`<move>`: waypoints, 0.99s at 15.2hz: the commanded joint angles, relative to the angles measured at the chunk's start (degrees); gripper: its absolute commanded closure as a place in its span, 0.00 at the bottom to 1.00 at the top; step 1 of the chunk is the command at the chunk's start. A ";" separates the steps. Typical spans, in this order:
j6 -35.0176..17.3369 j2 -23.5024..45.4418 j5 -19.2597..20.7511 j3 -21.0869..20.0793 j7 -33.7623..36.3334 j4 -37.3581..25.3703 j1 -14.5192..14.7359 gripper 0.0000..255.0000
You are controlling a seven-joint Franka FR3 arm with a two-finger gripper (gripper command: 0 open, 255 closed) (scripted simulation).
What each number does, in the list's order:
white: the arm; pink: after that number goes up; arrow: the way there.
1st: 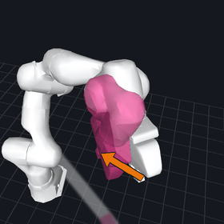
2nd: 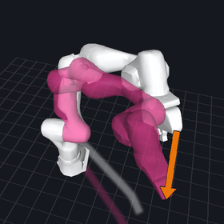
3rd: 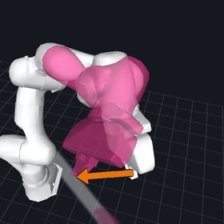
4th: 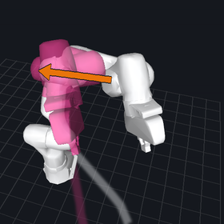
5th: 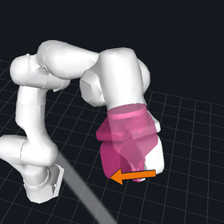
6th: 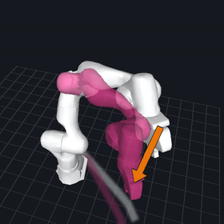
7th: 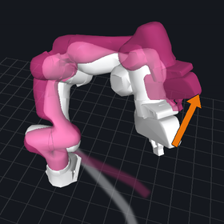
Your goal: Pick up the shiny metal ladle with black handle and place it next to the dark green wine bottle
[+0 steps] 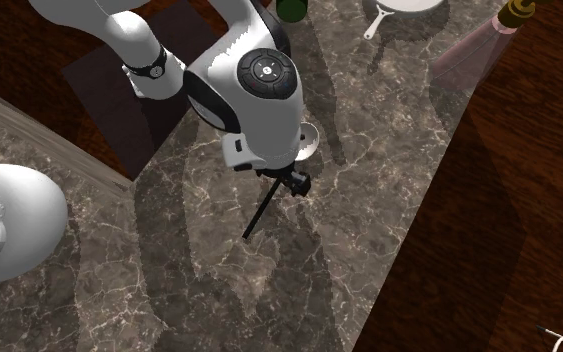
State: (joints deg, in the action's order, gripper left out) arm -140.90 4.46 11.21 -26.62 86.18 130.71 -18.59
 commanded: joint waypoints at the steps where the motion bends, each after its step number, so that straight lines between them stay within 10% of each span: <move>1: -0.14 0.18 0.16 0.03 0.09 -0.03 0.00 0.00; 5: -0.14 0.17 0.15 0.03 0.09 -0.03 0.00 0.00; 6: -0.14 0.17 0.15 0.03 0.09 -0.03 0.00 1.00; 15: -0.14 0.18 0.16 0.03 0.09 -0.03 0.00 1.00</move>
State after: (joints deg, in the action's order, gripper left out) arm -140.90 4.44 11.29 -26.56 86.17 130.74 -18.64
